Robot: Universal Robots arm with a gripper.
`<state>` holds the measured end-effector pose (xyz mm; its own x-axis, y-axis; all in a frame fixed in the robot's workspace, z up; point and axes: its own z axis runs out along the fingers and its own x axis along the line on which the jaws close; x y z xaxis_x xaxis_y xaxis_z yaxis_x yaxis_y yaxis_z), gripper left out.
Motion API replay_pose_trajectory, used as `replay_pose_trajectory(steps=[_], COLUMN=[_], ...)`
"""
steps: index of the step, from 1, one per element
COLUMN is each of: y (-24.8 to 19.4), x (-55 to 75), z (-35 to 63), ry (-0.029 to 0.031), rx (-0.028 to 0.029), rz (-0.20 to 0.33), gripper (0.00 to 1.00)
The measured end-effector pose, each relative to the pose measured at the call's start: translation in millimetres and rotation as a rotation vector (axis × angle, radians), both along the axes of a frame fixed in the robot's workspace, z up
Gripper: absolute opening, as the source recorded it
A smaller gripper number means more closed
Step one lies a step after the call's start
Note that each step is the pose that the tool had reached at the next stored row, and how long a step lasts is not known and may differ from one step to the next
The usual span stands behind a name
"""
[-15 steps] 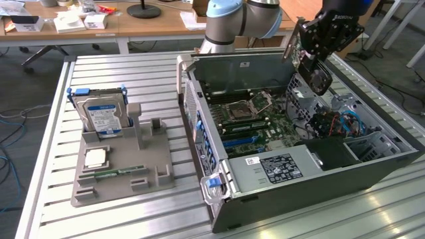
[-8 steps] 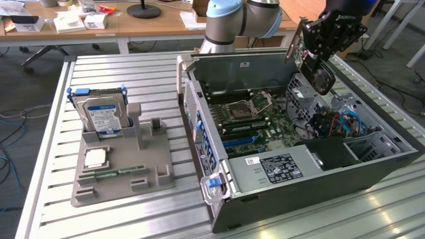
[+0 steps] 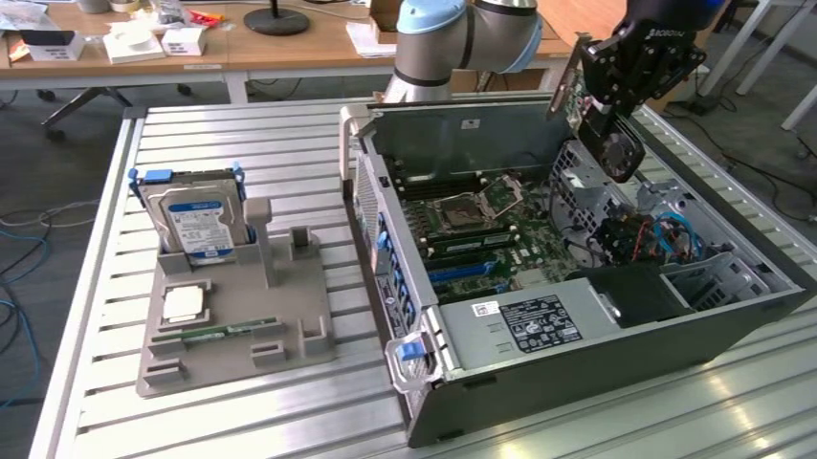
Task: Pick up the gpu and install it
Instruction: 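Insert the gpu into the slot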
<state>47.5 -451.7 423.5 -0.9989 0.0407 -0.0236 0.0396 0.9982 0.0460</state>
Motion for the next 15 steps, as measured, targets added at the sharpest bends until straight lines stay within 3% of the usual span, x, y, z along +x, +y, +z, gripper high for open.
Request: replay_pose_trajectory(steps=[7, 15], y=[0.0, 0.0], x=[0.0, 0.0], z=[-0.1, -0.9], ry=[0.0000, 0.0000], rx=[0.0000, -0.0010], rz=[0.018, 0.133], gripper=[0.26, 0.26])
